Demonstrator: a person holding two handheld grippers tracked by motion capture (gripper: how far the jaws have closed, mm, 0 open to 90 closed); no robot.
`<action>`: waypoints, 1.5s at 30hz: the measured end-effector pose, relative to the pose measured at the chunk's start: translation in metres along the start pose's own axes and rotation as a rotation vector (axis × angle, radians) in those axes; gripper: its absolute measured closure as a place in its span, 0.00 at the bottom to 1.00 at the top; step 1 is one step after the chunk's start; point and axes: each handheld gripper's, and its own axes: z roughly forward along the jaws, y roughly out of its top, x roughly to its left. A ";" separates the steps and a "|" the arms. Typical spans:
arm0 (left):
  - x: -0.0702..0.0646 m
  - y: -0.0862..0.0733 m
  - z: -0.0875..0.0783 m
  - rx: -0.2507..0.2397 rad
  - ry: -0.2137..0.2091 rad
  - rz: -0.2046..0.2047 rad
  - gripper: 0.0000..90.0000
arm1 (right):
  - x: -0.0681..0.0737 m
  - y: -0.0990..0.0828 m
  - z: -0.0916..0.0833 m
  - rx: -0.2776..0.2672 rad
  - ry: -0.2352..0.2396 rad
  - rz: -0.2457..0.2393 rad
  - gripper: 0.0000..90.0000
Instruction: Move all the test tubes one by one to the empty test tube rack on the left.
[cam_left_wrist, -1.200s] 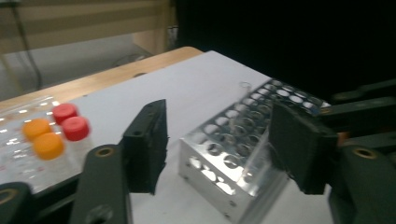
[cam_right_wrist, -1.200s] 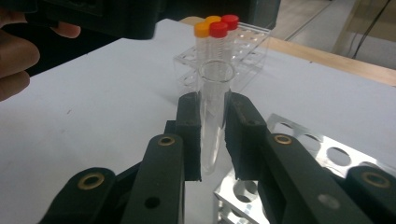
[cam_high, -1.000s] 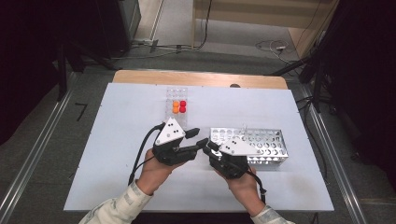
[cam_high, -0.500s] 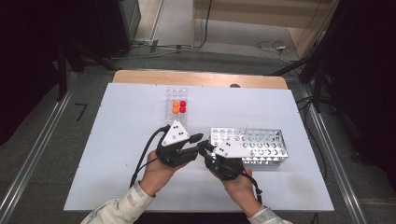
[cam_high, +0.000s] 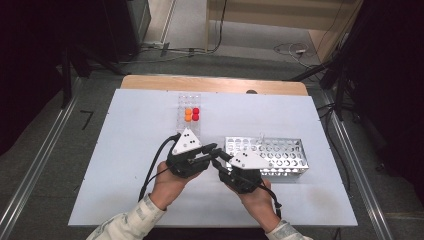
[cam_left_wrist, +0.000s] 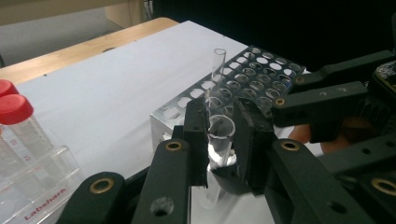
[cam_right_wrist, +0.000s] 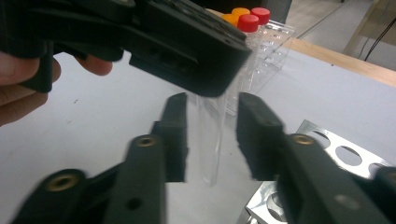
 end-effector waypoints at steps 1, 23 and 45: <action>0.002 0.000 -0.001 -0.002 -0.001 -0.007 0.85 | -0.002 0.000 -0.001 0.001 0.003 0.000 0.64; 0.054 0.015 -0.034 -0.079 0.135 -0.090 0.85 | -0.061 -0.026 -0.047 0.025 -0.114 0.122 0.32; 0.119 0.034 -0.015 -0.089 0.372 -0.129 0.85 | -0.077 -0.034 -0.054 0.031 -0.152 0.165 0.34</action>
